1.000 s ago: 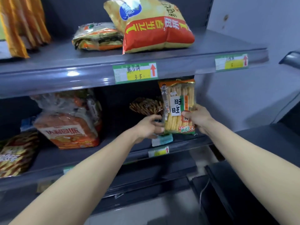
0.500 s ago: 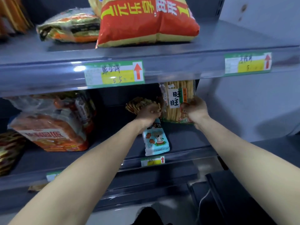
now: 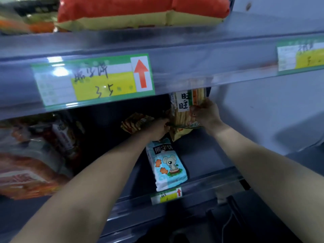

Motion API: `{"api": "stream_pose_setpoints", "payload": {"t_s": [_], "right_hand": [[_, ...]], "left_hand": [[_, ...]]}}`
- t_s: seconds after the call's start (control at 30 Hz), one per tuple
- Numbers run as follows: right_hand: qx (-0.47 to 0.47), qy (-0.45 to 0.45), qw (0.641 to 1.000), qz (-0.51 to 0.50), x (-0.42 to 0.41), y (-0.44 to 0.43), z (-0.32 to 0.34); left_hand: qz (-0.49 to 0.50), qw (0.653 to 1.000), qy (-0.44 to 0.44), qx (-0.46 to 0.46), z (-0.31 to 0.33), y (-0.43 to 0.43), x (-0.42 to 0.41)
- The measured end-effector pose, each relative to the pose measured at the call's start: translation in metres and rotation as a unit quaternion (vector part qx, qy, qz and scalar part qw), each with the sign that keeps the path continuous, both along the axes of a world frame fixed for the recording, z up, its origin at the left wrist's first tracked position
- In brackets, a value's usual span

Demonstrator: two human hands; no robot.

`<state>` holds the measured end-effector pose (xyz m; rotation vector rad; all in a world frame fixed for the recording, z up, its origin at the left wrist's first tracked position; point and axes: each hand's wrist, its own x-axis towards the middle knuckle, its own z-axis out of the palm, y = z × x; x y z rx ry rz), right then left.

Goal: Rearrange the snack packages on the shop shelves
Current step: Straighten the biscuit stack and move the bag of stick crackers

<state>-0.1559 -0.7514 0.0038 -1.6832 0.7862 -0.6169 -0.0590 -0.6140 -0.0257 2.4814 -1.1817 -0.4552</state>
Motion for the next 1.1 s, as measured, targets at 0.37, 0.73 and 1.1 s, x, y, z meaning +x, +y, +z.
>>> {"api": "stream_pose_setpoints", "payload": {"t_s": [0.37, 0.73, 1.1], "right_hand": [[0.049, -0.022, 0.991, 0.120, 0.041, 0.044, -0.010], [-0.083, 0.131, 0.979, 0.133, 0.085, 0.055, -0.032], [-0.146, 0.228, 0.958, 0.098, 0.088, 0.045, -0.049]], "left_hand": [[0.175, 0.982, -0.008, -0.065, -0.008, 0.059, 0.023], [0.300, 0.905, 0.155, -0.259, -0.023, 0.055, 0.040], [0.305, 0.905, 0.103, -0.277, -0.026, 0.041, 0.047]]}}
